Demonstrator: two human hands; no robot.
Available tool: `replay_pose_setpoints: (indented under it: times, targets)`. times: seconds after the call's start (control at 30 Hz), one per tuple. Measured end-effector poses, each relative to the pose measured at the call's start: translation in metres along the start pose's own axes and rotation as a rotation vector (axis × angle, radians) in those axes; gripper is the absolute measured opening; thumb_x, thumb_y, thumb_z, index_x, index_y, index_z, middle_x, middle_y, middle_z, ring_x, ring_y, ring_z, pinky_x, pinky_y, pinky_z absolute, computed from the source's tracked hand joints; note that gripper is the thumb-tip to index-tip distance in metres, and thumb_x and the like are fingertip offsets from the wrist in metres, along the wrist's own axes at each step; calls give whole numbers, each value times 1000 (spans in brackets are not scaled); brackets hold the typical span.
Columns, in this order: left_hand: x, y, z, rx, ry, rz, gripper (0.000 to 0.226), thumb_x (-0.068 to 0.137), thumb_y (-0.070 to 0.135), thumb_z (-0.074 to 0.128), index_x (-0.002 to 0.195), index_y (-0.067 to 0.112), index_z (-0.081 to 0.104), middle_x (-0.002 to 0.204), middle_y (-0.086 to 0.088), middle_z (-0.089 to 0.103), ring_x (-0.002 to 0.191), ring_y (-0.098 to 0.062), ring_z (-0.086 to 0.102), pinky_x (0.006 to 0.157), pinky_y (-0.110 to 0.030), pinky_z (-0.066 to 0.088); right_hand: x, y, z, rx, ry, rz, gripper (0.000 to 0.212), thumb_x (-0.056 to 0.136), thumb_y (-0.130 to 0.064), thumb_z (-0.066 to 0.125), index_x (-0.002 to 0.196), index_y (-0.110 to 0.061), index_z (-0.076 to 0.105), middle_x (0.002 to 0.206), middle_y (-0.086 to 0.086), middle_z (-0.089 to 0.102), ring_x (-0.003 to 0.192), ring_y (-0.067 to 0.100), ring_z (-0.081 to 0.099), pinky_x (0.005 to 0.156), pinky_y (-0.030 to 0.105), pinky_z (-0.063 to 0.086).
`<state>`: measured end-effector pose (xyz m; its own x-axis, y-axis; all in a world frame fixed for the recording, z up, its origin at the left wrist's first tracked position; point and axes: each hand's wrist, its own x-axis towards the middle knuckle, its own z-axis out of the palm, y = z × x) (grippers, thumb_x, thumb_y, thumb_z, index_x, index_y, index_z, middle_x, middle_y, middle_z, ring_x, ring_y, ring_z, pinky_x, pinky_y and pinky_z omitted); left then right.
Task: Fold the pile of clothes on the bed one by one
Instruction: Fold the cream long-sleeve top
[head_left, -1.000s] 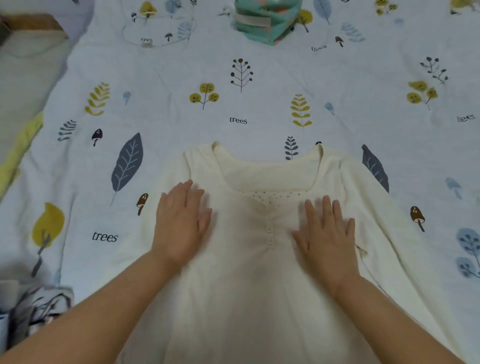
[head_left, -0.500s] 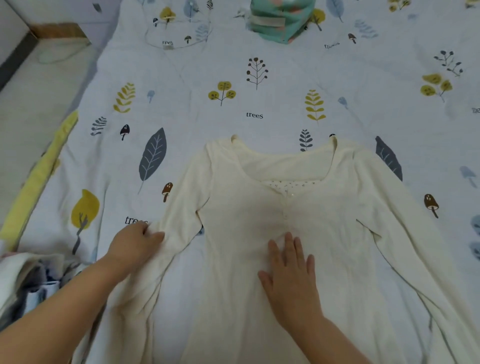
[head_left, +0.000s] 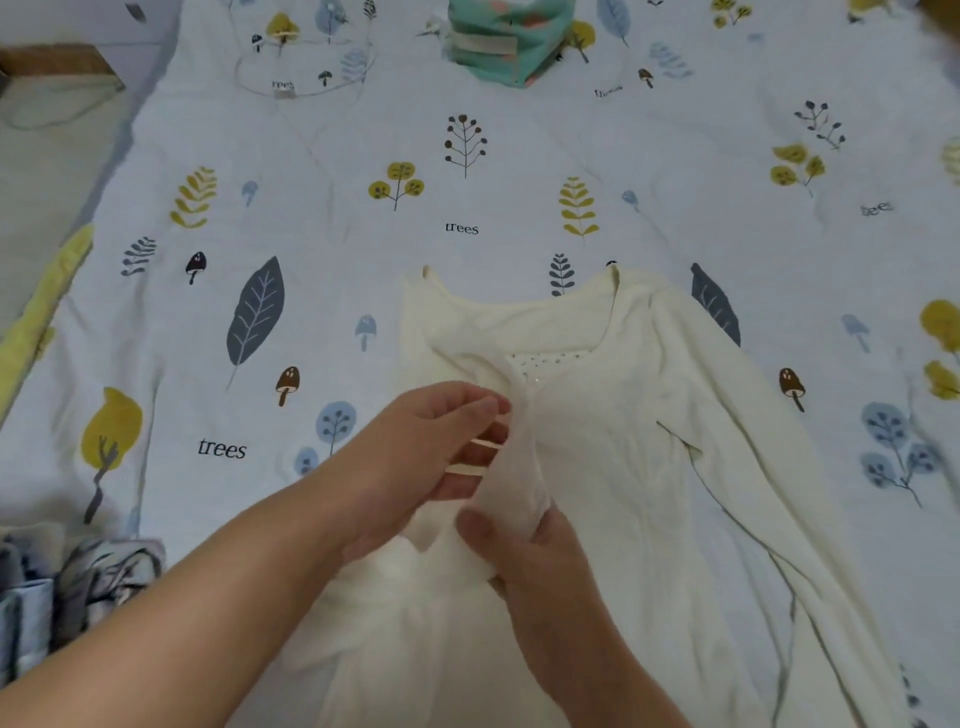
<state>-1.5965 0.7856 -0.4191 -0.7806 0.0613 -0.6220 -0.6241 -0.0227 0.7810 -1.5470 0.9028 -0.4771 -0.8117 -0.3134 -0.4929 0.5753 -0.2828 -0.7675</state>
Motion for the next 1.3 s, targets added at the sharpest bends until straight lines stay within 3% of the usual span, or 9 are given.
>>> replay_pose_setpoints:
  times: [0.1,0.3,0.43,0.5,0.6,0.77,1.0,1.17,1.3]
  targets:
    - [17,-26,-12,434,174,145,15,93,14,51,90,21,64,91,2,69,88,-13,63,80,-26,49,4,5,-35,-300,405,102,51,72,-12,68,119,-13,50,97,7,64,80,22,61,61,21,48]
    - [13,-100,-32,1417,-6,136,42,86,50,52,125,35,46,122,10,47,117,-15,41,92,-27,32,-1,16,-61,-995,630,173,71,84,-35,60,141,-18,23,133,11,33,119,28,38,94,37,37]
    - [-4,-113,-21,1703,-202,396,33,50,48,79,68,26,64,81,7,58,79,-15,58,68,-23,37,-1,28,-51,-1086,531,243,77,83,-54,53,140,-20,13,133,9,34,111,30,51,81,34,40]
    - [-9,-111,-13,1718,-191,437,30,44,37,84,61,24,64,62,5,60,58,-13,61,53,-18,43,3,31,-53,-1105,498,243,70,87,-31,54,141,-18,12,133,9,39,109,30,54,79,32,40]
    - [-20,-115,7,1509,-317,207,22,91,26,49,110,16,54,105,-9,63,98,-24,59,80,-29,43,3,26,-65,-931,482,146,64,81,2,48,138,-19,29,119,4,54,109,27,55,88,30,43]
    - [-23,-100,20,914,-663,-99,15,91,32,51,95,22,61,83,12,62,70,6,53,66,-4,40,-18,9,-97,-760,492,51,56,84,-3,55,129,-35,43,109,-17,59,93,1,57,74,11,43]
    - [91,-44,-24,1248,301,362,28,91,6,44,115,9,58,115,-12,56,100,-29,56,80,-31,39,-31,19,-105,-1098,558,244,47,90,-35,49,133,-25,32,110,-4,53,96,18,53,81,31,39]
    - [158,-16,-38,1592,104,312,57,87,4,45,141,20,34,154,-4,21,124,-32,46,92,-39,41,-29,17,-111,-1238,409,401,26,87,-39,49,109,-26,48,86,-13,49,89,13,52,68,24,35]
    - [175,-2,-49,1541,115,282,26,92,10,47,116,8,58,119,-14,58,108,-30,55,82,-31,40,-26,18,-117,-1146,328,415,19,92,-30,47,111,-30,48,101,-6,57,101,15,55,77,22,39]
